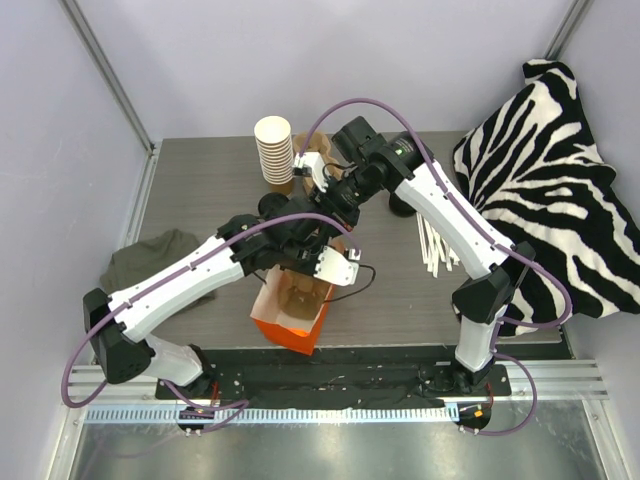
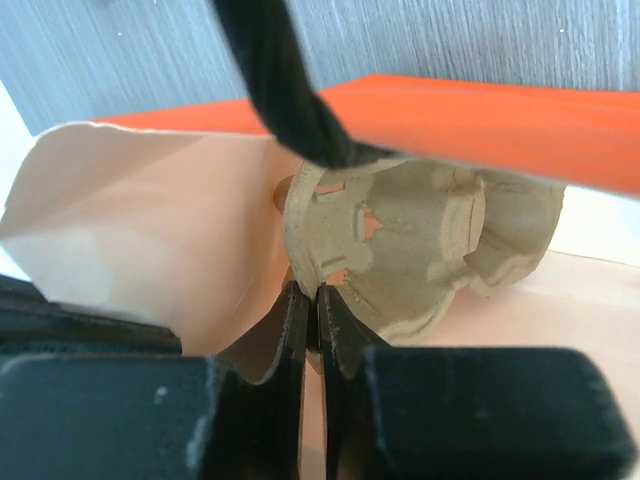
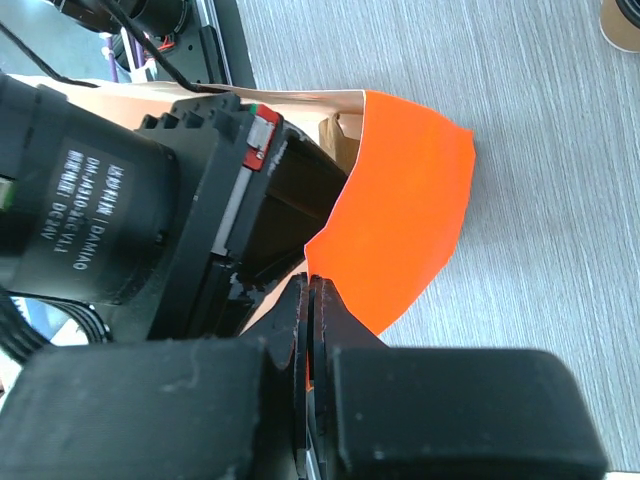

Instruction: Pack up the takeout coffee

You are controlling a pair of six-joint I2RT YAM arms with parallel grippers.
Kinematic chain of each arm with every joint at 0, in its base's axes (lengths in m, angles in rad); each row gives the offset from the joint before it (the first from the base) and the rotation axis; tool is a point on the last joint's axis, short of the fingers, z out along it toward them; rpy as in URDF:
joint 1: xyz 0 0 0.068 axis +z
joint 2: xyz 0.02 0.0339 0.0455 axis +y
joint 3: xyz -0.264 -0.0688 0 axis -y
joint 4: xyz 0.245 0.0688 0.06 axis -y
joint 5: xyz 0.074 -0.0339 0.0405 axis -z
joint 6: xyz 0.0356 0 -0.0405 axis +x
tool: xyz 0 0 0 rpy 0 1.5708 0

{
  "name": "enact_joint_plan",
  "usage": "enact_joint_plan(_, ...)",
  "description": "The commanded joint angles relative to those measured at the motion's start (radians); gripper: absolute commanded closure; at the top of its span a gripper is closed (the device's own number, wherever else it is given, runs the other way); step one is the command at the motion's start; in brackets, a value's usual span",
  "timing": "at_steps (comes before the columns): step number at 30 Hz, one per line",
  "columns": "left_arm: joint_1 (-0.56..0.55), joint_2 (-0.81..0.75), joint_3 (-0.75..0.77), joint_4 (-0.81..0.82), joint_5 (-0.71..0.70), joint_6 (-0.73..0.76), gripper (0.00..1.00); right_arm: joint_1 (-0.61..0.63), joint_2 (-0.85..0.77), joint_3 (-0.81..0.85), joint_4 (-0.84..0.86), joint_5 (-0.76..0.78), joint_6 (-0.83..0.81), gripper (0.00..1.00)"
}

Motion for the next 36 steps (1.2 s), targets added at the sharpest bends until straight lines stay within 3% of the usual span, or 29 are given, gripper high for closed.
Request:
enact_joint_plan(1, 0.002, 0.004, 0.015, 0.015, 0.036, 0.013, 0.82, 0.006, -0.013, 0.037, -0.056, -0.03, -0.023, 0.99)
enact_joint_plan(5, 0.002, -0.002, 0.027, 0.01, 0.035, 0.01, 0.69, 0.006, -0.016, 0.034, -0.058, -0.032, -0.029, 0.99)
enact_joint_plan(16, 0.002, -0.016, 0.108, -0.024, 0.044, -0.029, 0.48, 0.006, -0.02, 0.025, -0.06, -0.015, -0.038, 0.99)
enact_joint_plan(23, 0.002, -0.034, 0.061, -0.019, 0.032, -0.03, 0.51, 0.006, -0.025, 0.031, -0.058, -0.024, -0.034, 0.99)
enact_joint_plan(36, 0.002, -0.103, -0.18, 0.302, 0.006, 0.008, 0.53, 0.006, -0.036, 0.023, -0.063, -0.036, -0.041, 0.99)
